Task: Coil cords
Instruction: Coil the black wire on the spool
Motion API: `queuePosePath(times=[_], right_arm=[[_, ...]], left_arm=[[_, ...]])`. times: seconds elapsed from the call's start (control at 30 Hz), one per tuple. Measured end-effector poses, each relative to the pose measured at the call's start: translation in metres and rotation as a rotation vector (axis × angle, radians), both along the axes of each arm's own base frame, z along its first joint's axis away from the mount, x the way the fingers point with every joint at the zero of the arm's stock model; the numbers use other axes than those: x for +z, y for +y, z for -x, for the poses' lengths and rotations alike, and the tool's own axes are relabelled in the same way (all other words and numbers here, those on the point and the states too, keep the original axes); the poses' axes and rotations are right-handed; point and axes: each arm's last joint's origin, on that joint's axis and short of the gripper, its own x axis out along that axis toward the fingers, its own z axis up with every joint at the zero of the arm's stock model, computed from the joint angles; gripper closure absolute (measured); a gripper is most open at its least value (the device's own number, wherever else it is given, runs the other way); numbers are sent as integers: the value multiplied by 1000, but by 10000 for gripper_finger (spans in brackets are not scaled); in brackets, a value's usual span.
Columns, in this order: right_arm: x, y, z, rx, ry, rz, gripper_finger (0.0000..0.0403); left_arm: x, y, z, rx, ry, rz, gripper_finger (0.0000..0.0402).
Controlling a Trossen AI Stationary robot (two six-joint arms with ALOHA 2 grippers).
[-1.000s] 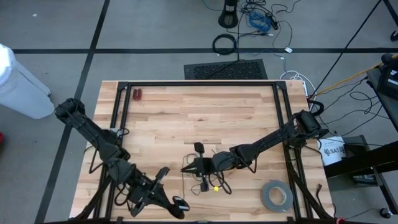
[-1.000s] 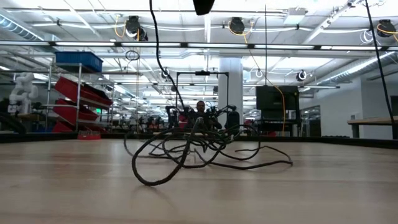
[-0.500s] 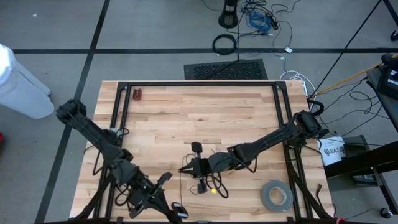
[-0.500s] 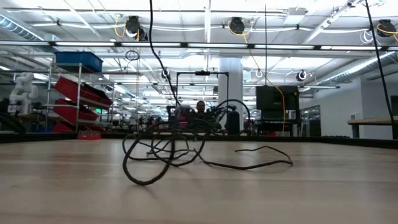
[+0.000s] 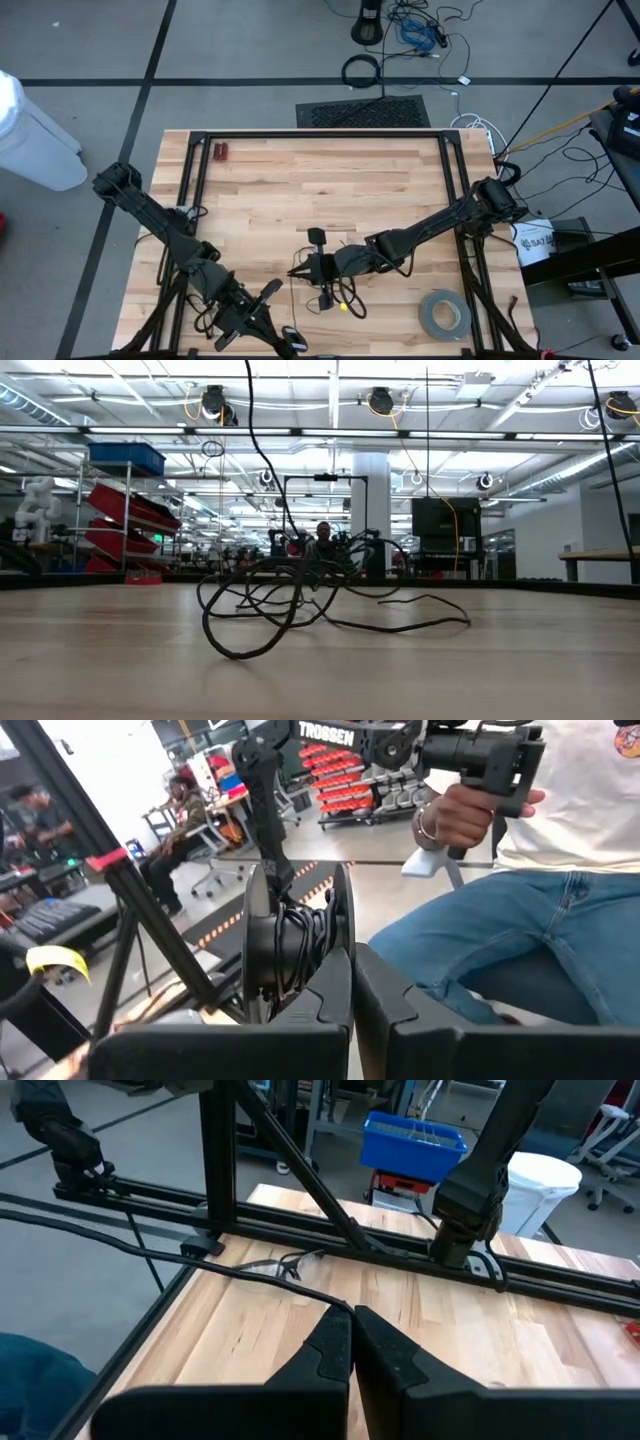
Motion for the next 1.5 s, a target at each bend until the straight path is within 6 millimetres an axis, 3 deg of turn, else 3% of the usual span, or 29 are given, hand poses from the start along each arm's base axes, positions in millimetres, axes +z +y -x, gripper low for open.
queuePosePath(times=[0.2, 0.83, 1.23, 1.5], right_arm=[[10, 4, 8, 8, -6, -7, 403], [13, 17, 13, 89, -18, -73, 403], [21, 17, 12, 67, -95, -75, 403], [12, 19, 17, 31, -2, -27, 402]], left_arm=[[-5, 3, -2, 6, 69, -8, 402], [0, 10, -8, -7, 10, 8, 401], [-20, 9, -30, -75, 58, 50, 402], [-27, 22, -39, 6, 184, 85, 402]])
